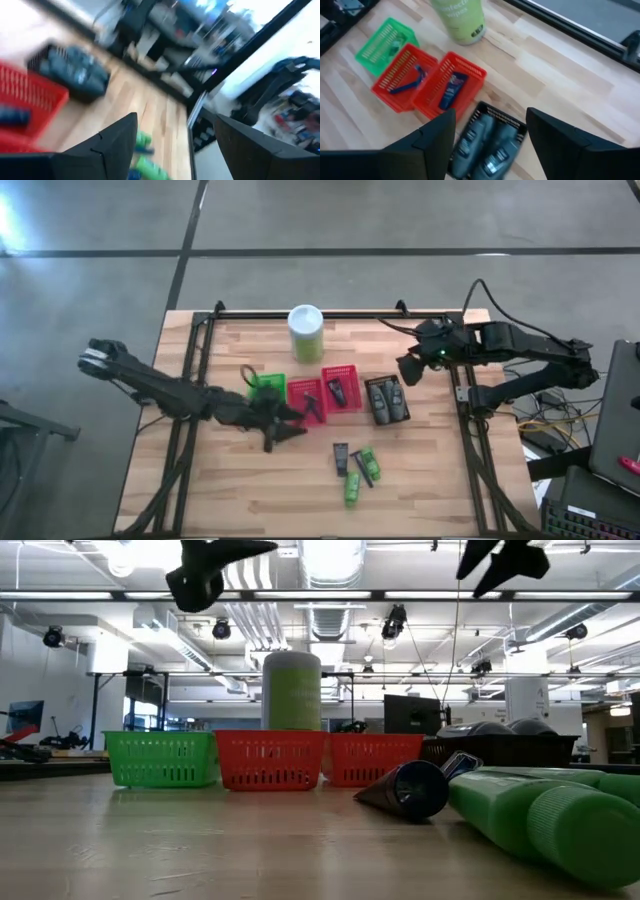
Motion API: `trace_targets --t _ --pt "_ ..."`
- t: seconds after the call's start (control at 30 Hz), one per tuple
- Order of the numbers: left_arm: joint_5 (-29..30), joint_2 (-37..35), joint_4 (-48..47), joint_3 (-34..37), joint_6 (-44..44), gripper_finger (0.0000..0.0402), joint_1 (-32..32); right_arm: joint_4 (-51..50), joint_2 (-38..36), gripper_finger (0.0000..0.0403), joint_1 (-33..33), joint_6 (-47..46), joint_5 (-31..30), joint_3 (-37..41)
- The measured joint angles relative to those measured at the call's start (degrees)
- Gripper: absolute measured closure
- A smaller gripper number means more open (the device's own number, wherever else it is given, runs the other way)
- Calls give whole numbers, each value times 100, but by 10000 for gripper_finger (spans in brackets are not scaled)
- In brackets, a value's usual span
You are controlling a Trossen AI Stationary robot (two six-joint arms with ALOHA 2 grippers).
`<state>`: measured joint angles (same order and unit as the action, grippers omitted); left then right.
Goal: Pick & Place Travel size toiletries
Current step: Put the blue razor into the left orange bin
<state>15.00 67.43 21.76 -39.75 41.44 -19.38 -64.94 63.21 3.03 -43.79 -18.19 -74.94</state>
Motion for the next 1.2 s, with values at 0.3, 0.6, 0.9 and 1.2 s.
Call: trace_targets --t 0.3,0.6,0.9,1.2 --pt "-394 -2667 -1521 716 -1850 135 1472 216 623 176 53 -308 -431 -39" --pt "-356 -4778 -4411 331 -2987 135 3786 421 926 148 232 -415 -515 -39" --pt "1129 -5797 -5102 254 -3988 135 5475 578 906 119 267 -577 -937 -39" --pt "2581 -6699 -5186 266 -4323 135 5661 574 902 88 267 -577 -943 -39"
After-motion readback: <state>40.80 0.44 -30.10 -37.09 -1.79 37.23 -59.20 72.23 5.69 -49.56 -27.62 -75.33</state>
